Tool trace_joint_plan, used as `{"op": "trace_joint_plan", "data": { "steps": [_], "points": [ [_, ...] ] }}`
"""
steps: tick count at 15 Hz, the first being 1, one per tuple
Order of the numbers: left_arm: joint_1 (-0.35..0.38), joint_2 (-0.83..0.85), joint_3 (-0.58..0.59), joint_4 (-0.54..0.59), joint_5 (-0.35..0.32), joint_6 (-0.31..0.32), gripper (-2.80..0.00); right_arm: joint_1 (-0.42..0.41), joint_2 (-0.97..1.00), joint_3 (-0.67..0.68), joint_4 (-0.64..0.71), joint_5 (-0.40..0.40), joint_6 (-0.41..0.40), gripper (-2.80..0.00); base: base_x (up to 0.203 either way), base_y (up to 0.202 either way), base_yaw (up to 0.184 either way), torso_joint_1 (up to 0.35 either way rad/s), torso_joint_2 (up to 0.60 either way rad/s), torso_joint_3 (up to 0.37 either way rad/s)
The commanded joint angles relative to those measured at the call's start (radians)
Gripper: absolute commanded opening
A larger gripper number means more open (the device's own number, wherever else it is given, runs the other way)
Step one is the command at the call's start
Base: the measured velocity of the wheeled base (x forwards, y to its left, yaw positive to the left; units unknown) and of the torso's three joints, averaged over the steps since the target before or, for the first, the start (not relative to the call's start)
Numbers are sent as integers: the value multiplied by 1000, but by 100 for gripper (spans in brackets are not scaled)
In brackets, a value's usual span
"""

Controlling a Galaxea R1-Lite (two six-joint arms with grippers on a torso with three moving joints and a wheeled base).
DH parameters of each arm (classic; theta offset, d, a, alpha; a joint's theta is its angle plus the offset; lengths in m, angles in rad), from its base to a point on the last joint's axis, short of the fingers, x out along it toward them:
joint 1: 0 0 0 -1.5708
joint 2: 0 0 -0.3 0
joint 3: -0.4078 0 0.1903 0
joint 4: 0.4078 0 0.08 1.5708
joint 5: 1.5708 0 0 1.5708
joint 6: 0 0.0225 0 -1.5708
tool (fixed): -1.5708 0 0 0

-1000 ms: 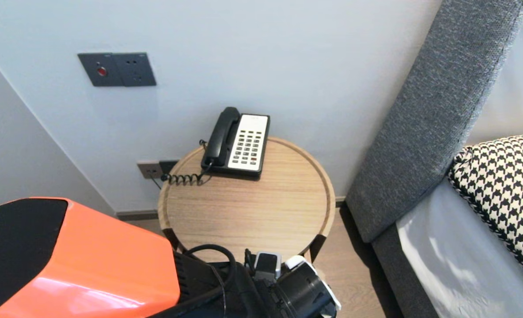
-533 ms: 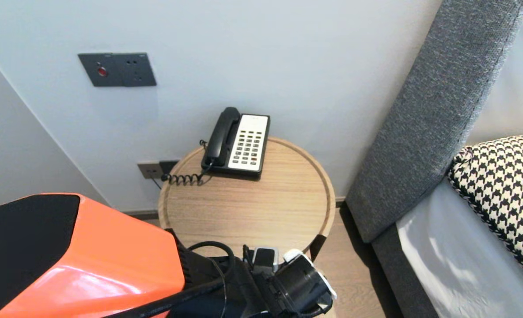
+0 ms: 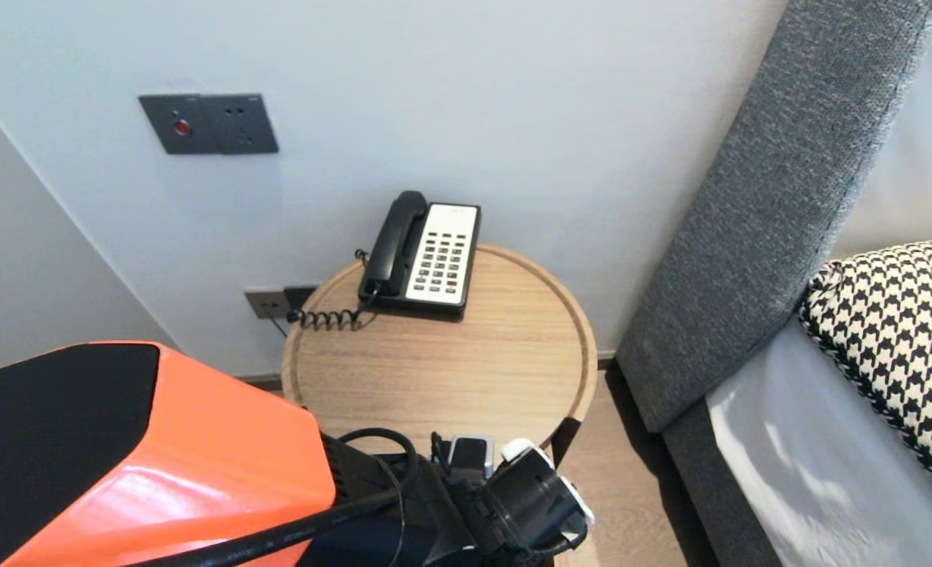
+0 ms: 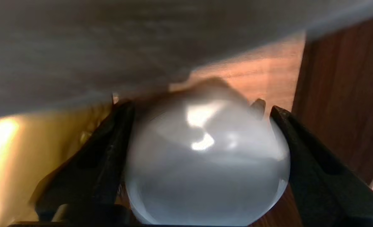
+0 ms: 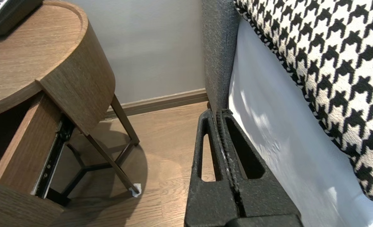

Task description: Put the remote controls on the table in the drawer one by one

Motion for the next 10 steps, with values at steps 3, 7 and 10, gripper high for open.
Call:
{"op": "trace_joint_plan", "data": {
  "steps": [3, 7, 10],
  "points": [
    [-4, -11, 9, 2, 7, -4, 0, 0, -2, 25, -1, 0, 0, -280, 0, 0, 0, 0, 0, 0],
    [-12, -32, 20, 2, 9, -5, 0, 0, -3, 25, -1, 0, 0, -280, 0, 0, 0, 0, 0, 0],
    [-21, -75, 24, 2, 9, 0, 0, 0, -2, 25, -1, 0, 0, -280, 0, 0, 0, 0, 0, 0]
  ]
}}
